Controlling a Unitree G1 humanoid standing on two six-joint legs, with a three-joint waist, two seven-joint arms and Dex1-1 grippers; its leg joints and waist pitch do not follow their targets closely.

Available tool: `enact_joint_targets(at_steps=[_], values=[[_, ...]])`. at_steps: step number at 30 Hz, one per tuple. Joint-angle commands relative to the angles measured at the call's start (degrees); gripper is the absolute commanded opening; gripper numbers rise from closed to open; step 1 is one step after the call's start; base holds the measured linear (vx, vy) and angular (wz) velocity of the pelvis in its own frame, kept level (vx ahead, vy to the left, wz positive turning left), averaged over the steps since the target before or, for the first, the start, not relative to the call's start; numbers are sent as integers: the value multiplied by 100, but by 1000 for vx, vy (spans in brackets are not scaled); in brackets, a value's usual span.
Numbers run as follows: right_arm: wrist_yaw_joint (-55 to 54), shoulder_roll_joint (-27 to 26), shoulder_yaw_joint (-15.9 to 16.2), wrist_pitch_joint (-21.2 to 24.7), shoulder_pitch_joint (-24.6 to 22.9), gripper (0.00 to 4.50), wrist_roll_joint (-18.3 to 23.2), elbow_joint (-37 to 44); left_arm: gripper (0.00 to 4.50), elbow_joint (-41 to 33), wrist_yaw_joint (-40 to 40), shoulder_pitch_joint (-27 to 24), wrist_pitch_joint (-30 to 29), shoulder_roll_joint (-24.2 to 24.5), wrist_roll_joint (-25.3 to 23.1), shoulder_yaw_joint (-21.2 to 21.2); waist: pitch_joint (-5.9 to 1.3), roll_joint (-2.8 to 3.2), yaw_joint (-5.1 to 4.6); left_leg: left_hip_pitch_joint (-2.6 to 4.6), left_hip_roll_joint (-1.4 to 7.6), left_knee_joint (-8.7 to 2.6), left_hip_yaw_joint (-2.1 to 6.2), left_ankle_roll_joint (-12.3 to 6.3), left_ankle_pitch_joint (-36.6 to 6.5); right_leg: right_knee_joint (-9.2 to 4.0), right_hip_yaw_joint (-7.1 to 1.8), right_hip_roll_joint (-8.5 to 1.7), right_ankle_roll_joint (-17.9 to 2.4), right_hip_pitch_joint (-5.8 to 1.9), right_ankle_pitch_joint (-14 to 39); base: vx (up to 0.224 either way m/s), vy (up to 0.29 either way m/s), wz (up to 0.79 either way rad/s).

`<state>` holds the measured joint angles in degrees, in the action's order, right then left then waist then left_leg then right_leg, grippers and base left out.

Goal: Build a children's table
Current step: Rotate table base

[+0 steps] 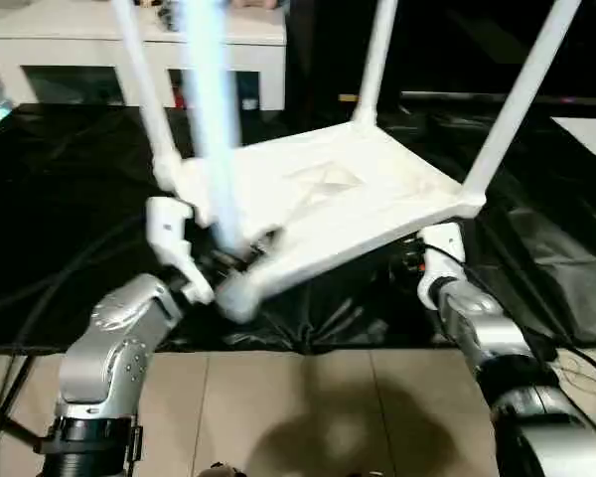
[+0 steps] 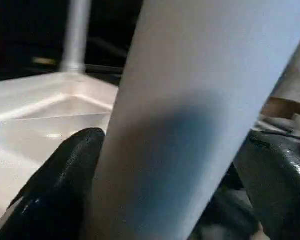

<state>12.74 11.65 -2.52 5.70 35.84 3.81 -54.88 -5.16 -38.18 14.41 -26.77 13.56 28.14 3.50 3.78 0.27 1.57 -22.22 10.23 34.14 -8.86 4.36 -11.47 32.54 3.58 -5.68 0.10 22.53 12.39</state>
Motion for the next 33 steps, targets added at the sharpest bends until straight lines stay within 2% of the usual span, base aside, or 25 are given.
enact_joint_targets(at_steps=[1, 2, 3, 4, 5, 6, 7, 8, 9, 10, 11, 12, 13, 14, 15, 16, 17, 19, 21, 23, 27, 28, 29, 31, 33], values=[[-2, -39, -15, -143, 226, 312, -40, -339, 445, -92, -224, 67, -156, 37, 148, -181, -246, 34, -90, 210, 212, -644, 96, 246, -3737, -525, 160, -142, -204, -154, 3340, 0, 0, 0], [3, -51, -12, -169, 267, 312, -40, -418, 445, -93, -250, 77, -173, 36, 167, -202, -236, 80, -89, 171, 250, -739, 99, 281, -3950, -425, 212, -95, -211, -216, 3165, 0, 0, 0], [4, -53, -13, -171, 270, 312, -41, -424, 445, -95, -251, 78, -176, 35, 171, -205, -204, 196, 23, -125, 425, -1192, -37, 330, -4498, 248, 294, 64, -345, -539, 2307, -80, -14, -7], [37, -133, -7, -236, 388, 312, -68, -637, 445, -173, -313, 113, -271, -43, 302, -312, -201, 143, 478, -495, 542, -1434, -390, 220, -4735, 1034, 196, 139, -270, -714, 1264, -82, -96, 23], [82, -183, 2, -294, 437, 312, -76, -715, 445, -239, -347, 125, -322, -97, 367, -385, -325, -180, 369, 310, 309, -818, -650, 187, -3355, 472, -241, 23, -57, -13, 2864, -82, -96, 23], [134, -261, 8, -370, 512, 312, -76, -828, 445, -346, -404, 140, -410, -183, 476, -496, -338, -482, 281, 715, 133, 304, -420, 100, -2342, -515, -372, -363, 119, 574, 4910, 65, -179, 30], [141, -287, 8, -391, 539, 312, -73, -864, 445, -385, -425, 143, -444, -214, 519, -533, -281, -326, 399, 263, 177, 440, -75, -198, -581, -709, -903, -818, 12, 221, 6073, 125, -145, 2], [145, -325, 11, -454, 595, 312, -87, -942, 445, -443, -450, 151, -507, -263, 587, -591, -309, -246, 463, 76, 124, 344, 25, -238, -266, -547, -885, -801, -58, -41, 5619, 125, -145, 2], [145, -337, 16, -492, 620, 312, -102, -976, 445, -461, -456, 154, -531, -280, 609, -612, -415, -92, 519, 44, 300, -163, 41, 29, -10, -116, -510, -456, -409, -218, 3256, 83, -57, -7], [192, -427, 11, -545, 710, 312, -85, -1043, 445, -497, -492, 190, -593, -402, 669, -746, -499, -84, 397, 284, 286, -219, -82, 111, -238, 171, -313, -21, -790, -11, 920, 0, 0, 0], [208, -454, 16, -569, 739, 312, -84, -1071, 445, -498, -504, 205, -601, -439, 671, -789, -438, -62, 291, 165, 262, -289, -98, 143, -738, 170, -300, 8, -1171, -80, 288, 0, 0, 0], [233, -494, 26, -600, 776, 312, -85, -1101, 445, -488, -521, 230, -593, -491, 658, -854, -438, -44, 258, 130, 247, -297, -105, 158, -946, 146, -301, -13, -1263, -114, 274, 0, 0, 0], [258, -524, 35, -643, 817, 312, -89, -1149, 445, -475, -534, 256, -582, -534, 644, -914, -427, -110, 194, 94, 229, -311, -119, 136, -1194, 91, -309, -35, -1317, -157, 401, 0, 0, 0], [344, -625, 85, -693, 885, 312, -111, -1198, 445, -316, -592, 393, -509, -651, 541, -1088, -423, -85, 183, 101, 235, -317, -112, 133, -1286, 81, -315, -54, -1322, -156, 503, 0, 0, 0], [375, -658, 92, -731, 920, 312, -128, -1250, 445, -265, -608, 443, -491, -682, 513, -1147, -417, -93, 131, 94, 236, -321, -114, 98, -1362, 38, -326, -74, -1292, -165, 690, 0, 0, 0], [394, -678, 93, -759, 942, 312, -140, -1286, 445, -238, -617, 472, -482, -700, 496, -1180, -424, -85, 98, 75, 235, -325, -107, 83, -1285, 25, -336, -85, -1276, -188, 692, 0, 0, 0], [381, -710, 103, -767, 974, 312, -168, -1330, 445, -149, -621, 559, -475, -755, 468, -1222, -430, -103, 51, 44, 234, -320, -102, 61, -1150, 36, -341, -88, -1285, -213, 555, 0, 0, 0], [332, -749, 104, -796, 1021, 312, -229, -1398, 445, 41, -589, 709, -384, -840, 331, -1276, -430, -107, 14, 37, 228, -302, -117, -1, -1016, 12, -343, -85, -1292, -214, 465, 0, 0, 0], [292, -769, 93, -817, 1053, 312, -252, -1442, 445, 269, -556, 859, -277, -887, 196, -1311, -444, -119, 9, 34, 221, -288, -126, -74, -808, 25, -351, -92, -1325, -237, 265, 0, 0, 0], [263, -793, 79, -851, 1092, 312, -260, -1492, 445, 727, -459, 1129, -19, -932, -83, -1347, -455, -84, 20, 59, 225, -276, -136, -170, -617, 47, -354, -86, -1406, -238, -36, 0, 0, 0], [297, -782, 75, -916, 1092, 312, -277, -1514, 445, 1174, -283, 1374, 272, -963, -322, -1323, -474, -91, 28, 72, 234, -273, -136, -257, -489, 61, -341, -89, -1515, -258, -301, 0, 0, 0], [429, -772, 78, -975, 1059, 312, -267, -1500, 445, 1372, -243, 1483, 449, -965, -434, -1319, -477, -55, 34, 85, 230, -269, -136, -300, -448, 54, -337, -79, -1563, -249, -418, 0, 0, 0], [653, -776, 71, -1036, 1016, 312, -226, -1469, 445, 1541, -208, 1585, 549, -982, -498, -1300, -482, -73, 36, 82, 226, -263, -140, -336, -444, 70, -340, -78, -1613, -265, -533, 0, 0, 0], [967, -792, 81, -1109, 947, 312, -196, -1419, 445, 1786, -192, 1750, 700, -1026, -573, -1262, -486, -78, 48, 82, 233, -263, -137, -383, -441, 73, -338, -87, -1651, -274, -578, 0, 0, 0], [1336, -835, 100, -1121, 864, 312, -152, -1336, 445, 2044, -187, 1935, 881, -1100, -617, -1210, -475, -36, 49, 79, 234, -267, -134, -397, -566, 48, -334, -100, -1705, -276, -408, 0, 0, 0]])
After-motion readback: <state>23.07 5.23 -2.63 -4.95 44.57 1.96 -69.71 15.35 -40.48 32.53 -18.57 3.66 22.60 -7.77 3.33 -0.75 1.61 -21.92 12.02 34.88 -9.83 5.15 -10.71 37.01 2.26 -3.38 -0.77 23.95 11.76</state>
